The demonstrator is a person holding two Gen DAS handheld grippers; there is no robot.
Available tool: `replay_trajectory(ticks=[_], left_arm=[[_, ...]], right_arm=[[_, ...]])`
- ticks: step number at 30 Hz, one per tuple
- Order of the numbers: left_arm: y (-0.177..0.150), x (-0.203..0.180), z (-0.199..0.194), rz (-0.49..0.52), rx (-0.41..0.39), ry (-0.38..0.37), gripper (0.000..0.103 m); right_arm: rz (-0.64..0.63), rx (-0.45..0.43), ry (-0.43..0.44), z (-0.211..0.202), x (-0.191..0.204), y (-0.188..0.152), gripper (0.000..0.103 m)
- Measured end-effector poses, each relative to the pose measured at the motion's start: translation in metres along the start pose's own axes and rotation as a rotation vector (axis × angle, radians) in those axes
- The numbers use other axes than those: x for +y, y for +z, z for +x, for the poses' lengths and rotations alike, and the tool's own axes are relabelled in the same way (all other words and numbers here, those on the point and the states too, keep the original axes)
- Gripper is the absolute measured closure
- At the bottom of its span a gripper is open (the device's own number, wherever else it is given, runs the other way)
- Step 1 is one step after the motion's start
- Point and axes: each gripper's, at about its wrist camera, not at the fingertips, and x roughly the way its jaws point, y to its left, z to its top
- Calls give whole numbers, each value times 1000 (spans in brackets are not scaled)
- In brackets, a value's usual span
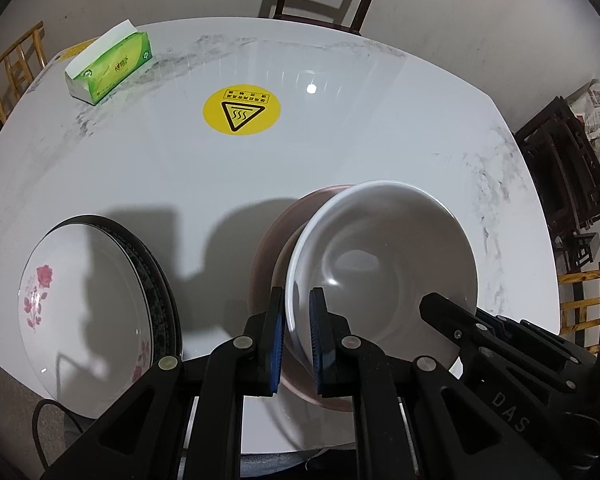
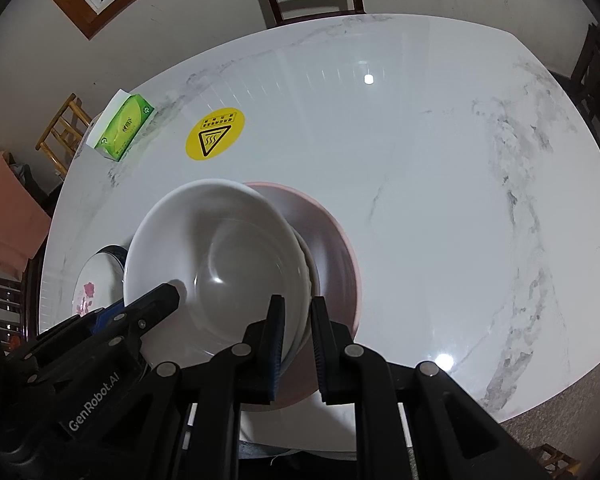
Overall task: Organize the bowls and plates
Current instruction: 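Lower the Rabbit bowl into the dog-print bowl inside the pink bowl, then shift the left tool grip onto the pink bowl rim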
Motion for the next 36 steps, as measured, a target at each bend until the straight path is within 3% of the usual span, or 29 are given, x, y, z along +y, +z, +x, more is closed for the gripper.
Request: replay_trajectory(ticks=[36], left_arm=[[2, 3, 6, 10, -4, 15, 94]], right_arm=[[-9, 8, 10, 8, 4, 0, 86]])
